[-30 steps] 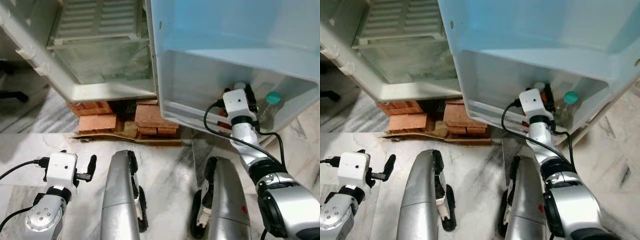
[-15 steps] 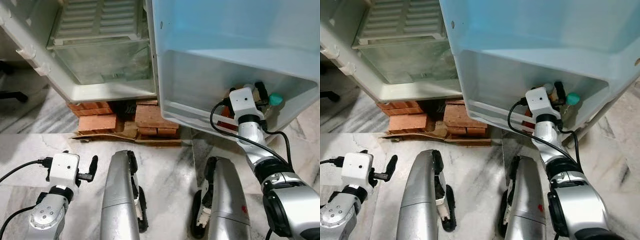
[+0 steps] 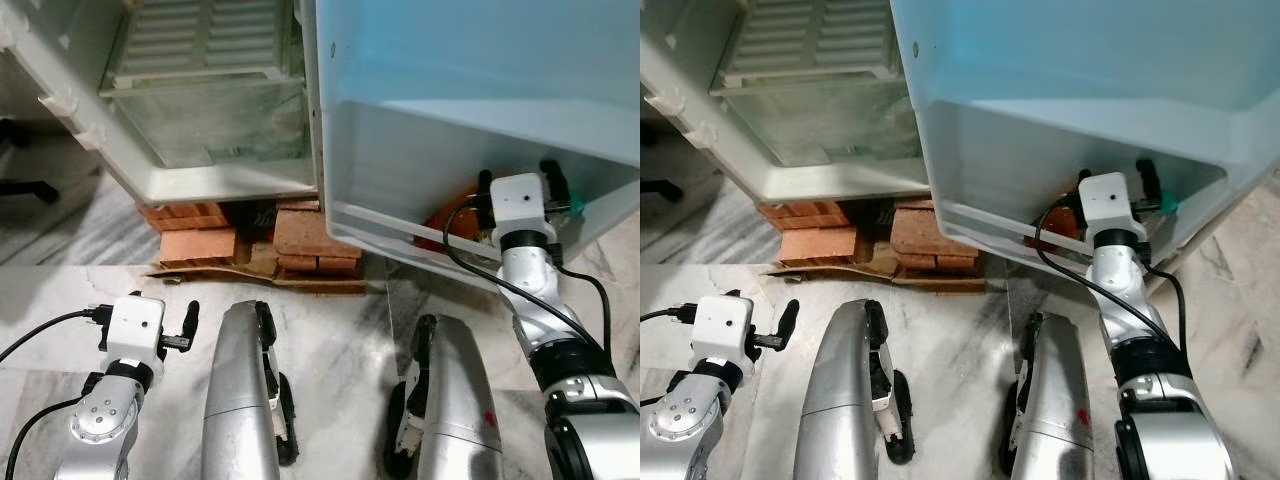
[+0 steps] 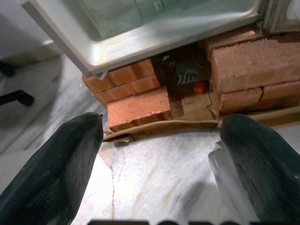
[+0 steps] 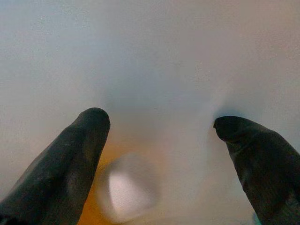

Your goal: Restocking fridge

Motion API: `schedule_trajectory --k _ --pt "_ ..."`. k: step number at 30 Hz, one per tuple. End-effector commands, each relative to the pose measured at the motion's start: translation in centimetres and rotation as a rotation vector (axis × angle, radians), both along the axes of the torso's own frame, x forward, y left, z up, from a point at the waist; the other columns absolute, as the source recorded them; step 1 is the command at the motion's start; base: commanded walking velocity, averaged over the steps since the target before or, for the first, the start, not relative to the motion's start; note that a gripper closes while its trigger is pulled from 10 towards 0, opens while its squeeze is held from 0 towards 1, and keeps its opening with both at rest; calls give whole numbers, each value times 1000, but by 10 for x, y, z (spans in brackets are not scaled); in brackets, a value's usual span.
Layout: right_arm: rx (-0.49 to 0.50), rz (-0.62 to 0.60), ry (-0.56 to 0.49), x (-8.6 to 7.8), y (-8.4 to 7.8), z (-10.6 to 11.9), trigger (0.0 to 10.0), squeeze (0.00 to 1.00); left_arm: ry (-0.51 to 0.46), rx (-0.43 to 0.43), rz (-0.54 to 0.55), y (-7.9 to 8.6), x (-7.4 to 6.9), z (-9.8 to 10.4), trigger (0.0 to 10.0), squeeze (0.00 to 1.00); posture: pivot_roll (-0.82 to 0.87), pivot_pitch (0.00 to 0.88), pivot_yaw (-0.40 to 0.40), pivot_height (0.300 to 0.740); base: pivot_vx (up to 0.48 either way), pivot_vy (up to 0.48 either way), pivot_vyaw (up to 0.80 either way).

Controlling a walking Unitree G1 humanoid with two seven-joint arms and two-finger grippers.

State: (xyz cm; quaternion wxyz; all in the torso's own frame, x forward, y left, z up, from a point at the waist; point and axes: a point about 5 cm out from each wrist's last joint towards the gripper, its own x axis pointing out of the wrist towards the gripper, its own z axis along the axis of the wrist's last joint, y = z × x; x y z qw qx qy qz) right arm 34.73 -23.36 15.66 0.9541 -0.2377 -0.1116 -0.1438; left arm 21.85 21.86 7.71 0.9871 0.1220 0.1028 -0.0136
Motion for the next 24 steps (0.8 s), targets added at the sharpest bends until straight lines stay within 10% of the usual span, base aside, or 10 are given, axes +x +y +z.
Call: schedule_trajectory --k 1,8,10,11,12,15,24 --pt "45 -53 -31 -8 -17 6 10000 1000 24 -1 11 3 -3 -6 10000 0 52 146 81 513 0 0 0" --pt "99 37 -18 -23 3 4 10000 973 5 -5 5 0 4 -4 10000 0 37 132 85 513 0 0 0" --pt "135 91 -7 -31 15 4 10000 659 1 -6 8 1 4 -4 10000 0 33 128 82 513 0 0 0" --pt "140 101 -6 -31 17 3 10000 659 0 -6 9 1 4 -4 10000 0 33 128 82 513 0 0 0" --pt "152 120 -2 -33 21 2 10000 400 0 -6 10 1 4 -5 10000 0 32 126 80 513 0 0 0" --pt "165 148 20 -37 27 -1 10000 180 -1 -7 13 1 3 -6 10000 0 33 120 76 513 0 0 0" --pt "240 176 47 -54 36 -6 10000 59 -9 -13 30 2 3 -7 10000 0 38 112 60 513 0 0 0"
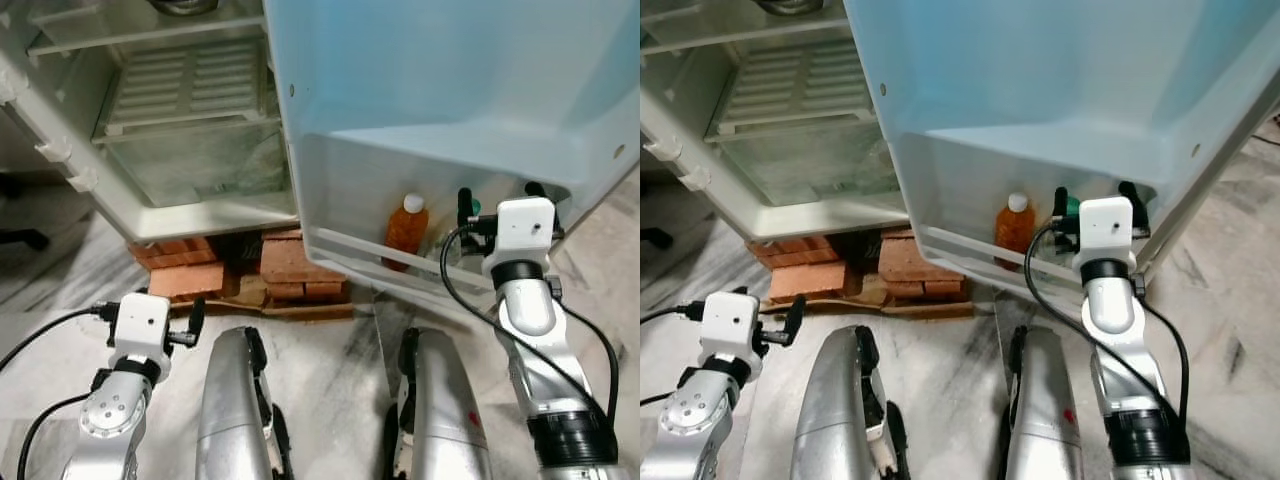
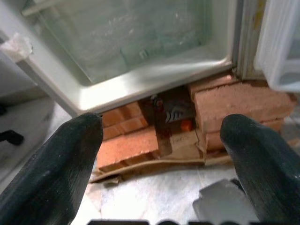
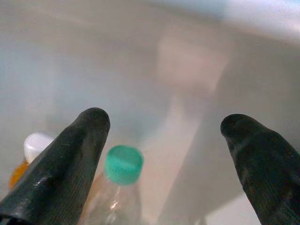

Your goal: Restocking fridge

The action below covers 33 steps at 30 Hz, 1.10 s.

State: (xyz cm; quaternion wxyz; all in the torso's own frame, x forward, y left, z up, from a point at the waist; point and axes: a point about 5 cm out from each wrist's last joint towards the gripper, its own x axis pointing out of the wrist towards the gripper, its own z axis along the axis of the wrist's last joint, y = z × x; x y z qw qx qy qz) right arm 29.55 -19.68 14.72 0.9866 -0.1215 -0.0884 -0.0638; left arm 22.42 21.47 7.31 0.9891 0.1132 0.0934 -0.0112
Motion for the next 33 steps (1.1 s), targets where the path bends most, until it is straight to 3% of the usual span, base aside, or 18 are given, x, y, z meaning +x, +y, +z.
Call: schedule_trajectory --k 1,3,5,11,15,19,22,25,33 --pt "33 -3 0 -4 0 1 10000 0 5 3 29 6 -2 -1 10000 0 41 113 59 513 0 0 0" --pt "136 -2 64 -10 3 -13 10000 0 -38 1 39 4 2 10 10000 0 60 118 54 513 0 0 0" --pt "174 11 93 -11 7 -18 10000 0 -53 -1 37 2 3 14 10000 0 65 119 49 513 0 0 0" --pt "196 139 78 -15 31 -14 10000 0 -63 -10 40 0 2 14 10000 0 45 115 45 513 0 0 0" --pt "159 70 75 -21 26 -15 10000 0 -66 -49 33 -4 -2 11 10000 0 37 107 47 532 0 0 0" --pt "187 63 100 -28 19 -18 10000 0 -58 -66 32 -7 -7 10 10000 0 25 97 53 552 0 0 0" --pt "170 83 99 -36 16 -18 10000 0 -54 -64 30 -11 -10 7 10000 0 18 90 53 572 0 0 0" --pt "144 129 49 -41 19 -3 10000 0 -65 -82 27 -14 -8 9 10000 0 8 79 57 592 0 0 0" --pt "144 129 49 -41 19 -3 10000 0 -65 -82 27 -14 -8 9 10000 0 8 79 57 592 0 0 0"
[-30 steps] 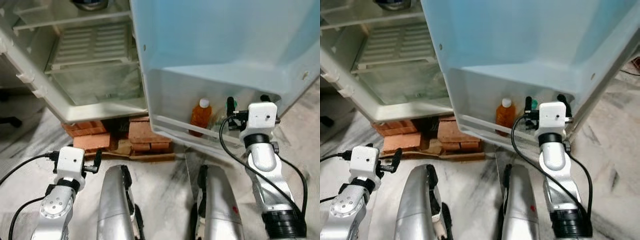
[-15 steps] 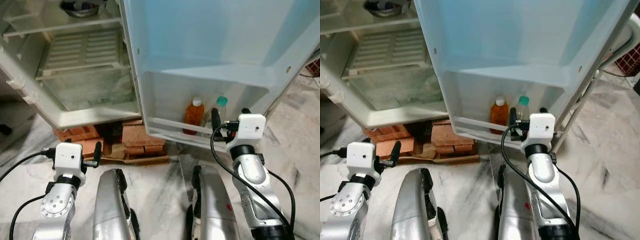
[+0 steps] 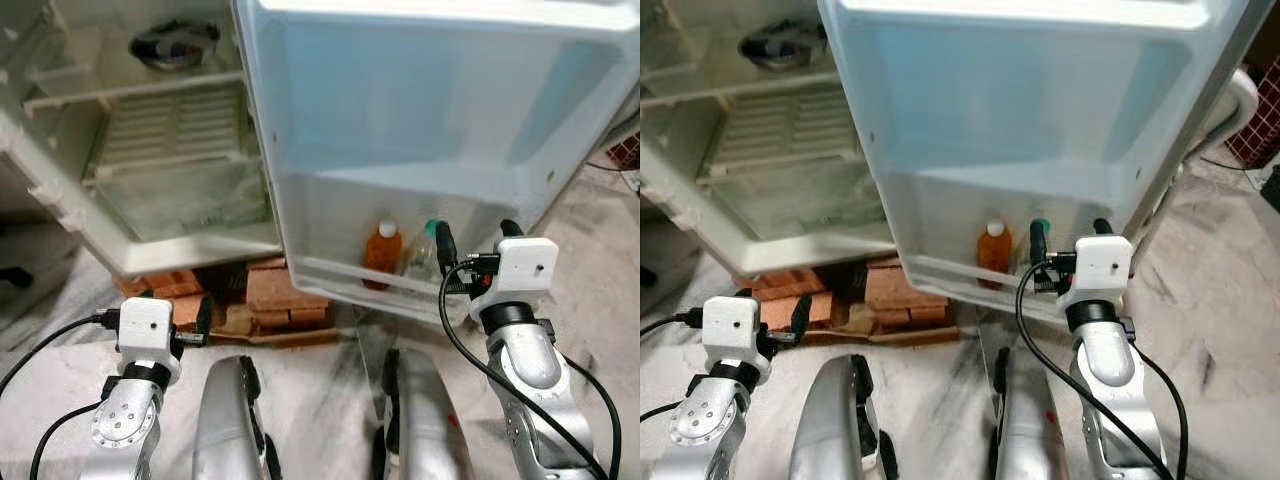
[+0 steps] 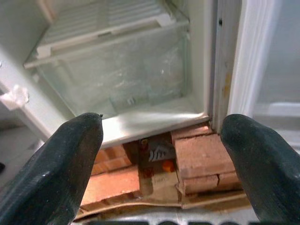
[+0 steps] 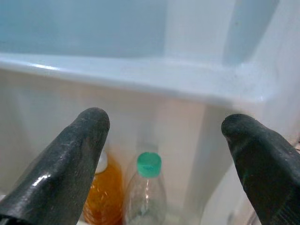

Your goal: Restocking fridge

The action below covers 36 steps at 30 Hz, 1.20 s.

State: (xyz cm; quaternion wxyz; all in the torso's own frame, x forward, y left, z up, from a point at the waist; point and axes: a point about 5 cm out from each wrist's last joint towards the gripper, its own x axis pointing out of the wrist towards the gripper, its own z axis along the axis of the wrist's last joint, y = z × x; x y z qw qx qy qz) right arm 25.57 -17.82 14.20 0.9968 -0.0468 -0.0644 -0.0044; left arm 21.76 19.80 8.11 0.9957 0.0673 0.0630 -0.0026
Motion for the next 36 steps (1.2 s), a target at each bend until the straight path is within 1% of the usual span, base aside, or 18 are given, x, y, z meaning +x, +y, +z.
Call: schedule_trajectory --k 1,23,24,25,26,28,36 --pt "1 2 -5 -1 1 2 10000 0 -2 10 8 3 -2 1 10000 0 8 79 57 592 0 0 0" --pt "1 2 -5 -1 1 2 10000 0 -2 10 8 3 -2 1 10000 0 8 79 57 592 0 0 0" --pt "-3 21 -22 -1 3 8 10000 0 -4 9 9 2 -1 1 10000 0 6 76 56 597 0 0 0" --pt "25 102 -14 1 14 8 10000 0 -3 10 5 0 4 -1 10000 0 -8 50 54 602 0 0 0" --pt "25 102 -14 1 14 8 10000 0 -3 10 5 0 4 -1 10000 0 -8 50 54 602 0 0 0" --pt "55 204 -4 6 29 7 10000 0 1 13 -2 -4 12 -3 10000 0 -7 48 52 617 0 0 0" --pt "57 200 -5 8 28 8 10000 0 0 11 -7 -5 12 -3 10000 0 -8 47 50 652 0 0 0"
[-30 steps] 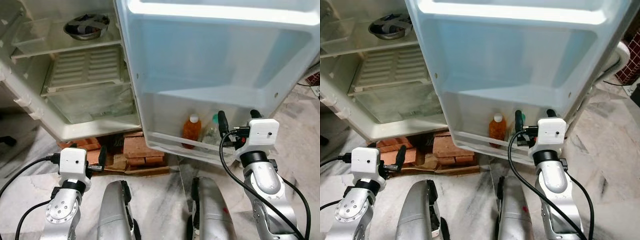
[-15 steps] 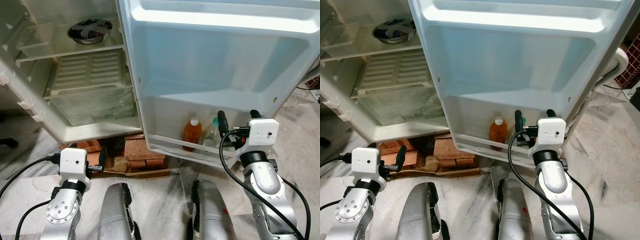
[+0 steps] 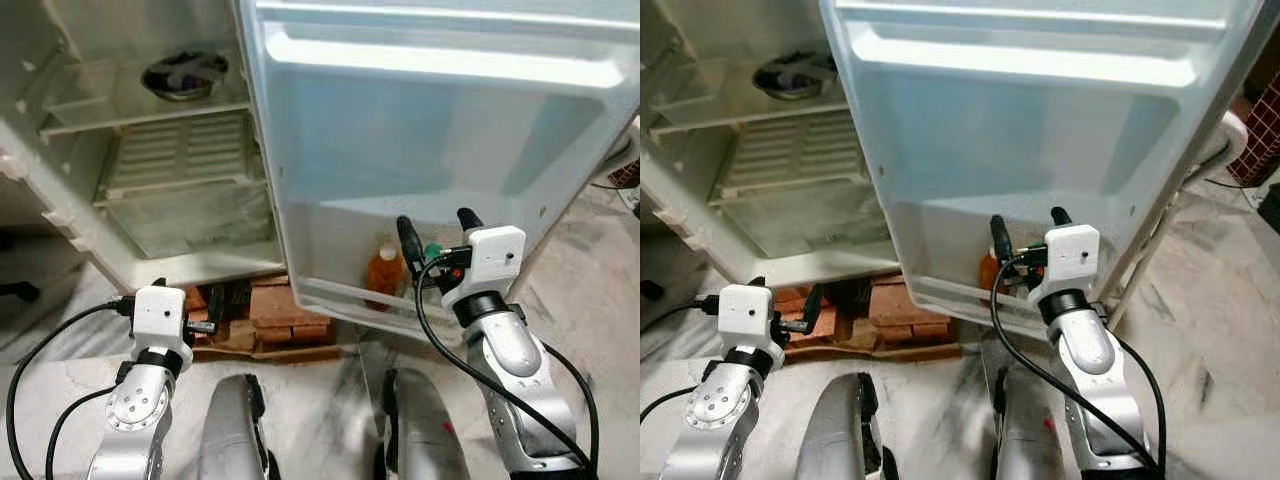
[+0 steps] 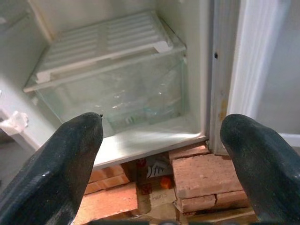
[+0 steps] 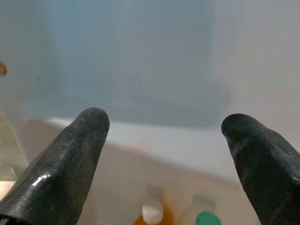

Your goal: Restocking fridge

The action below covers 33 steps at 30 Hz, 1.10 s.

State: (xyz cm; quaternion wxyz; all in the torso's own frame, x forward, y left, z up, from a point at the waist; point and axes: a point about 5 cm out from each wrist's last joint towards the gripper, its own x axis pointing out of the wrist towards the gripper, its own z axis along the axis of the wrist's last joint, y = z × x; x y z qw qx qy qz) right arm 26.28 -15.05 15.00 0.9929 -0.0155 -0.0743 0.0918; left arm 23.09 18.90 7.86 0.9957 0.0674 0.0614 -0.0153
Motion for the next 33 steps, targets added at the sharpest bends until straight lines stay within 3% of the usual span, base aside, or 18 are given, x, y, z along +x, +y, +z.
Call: schedule_trajectory --k 1,9,14,22,29,33 --pt "7 2 9 1 0 -1 10000 0 1 12 17 4 -2 -1 10000 0 -9 47 51 657 0 0 0" --pt "27 11 49 0 -1 -7 10000 0 1 13 13 3 1 -2 10000 0 -11 46 51 692 0 0 0" --pt "21 3 76 -1 0 -15 10000 0 3 12 10 3 2 -2 10000 0 -11 45 51 692 0 0 0" --pt "35 13 108 -2 0 -20 10000 0 2 12 6 2 3 -2 10000 0 -11 47 50 692 -265 0 0" --pt "40 14 117 -3 -2 -23 10000 0 4 9 6 1 3 -3 10000 0 -11 49 50 740 -287 0 0" --pt "41 22 116 -3 -1 -23 10000 0 4 10 6 1 3 -3 10000 0 -11 49 51 740 -300 0 0"
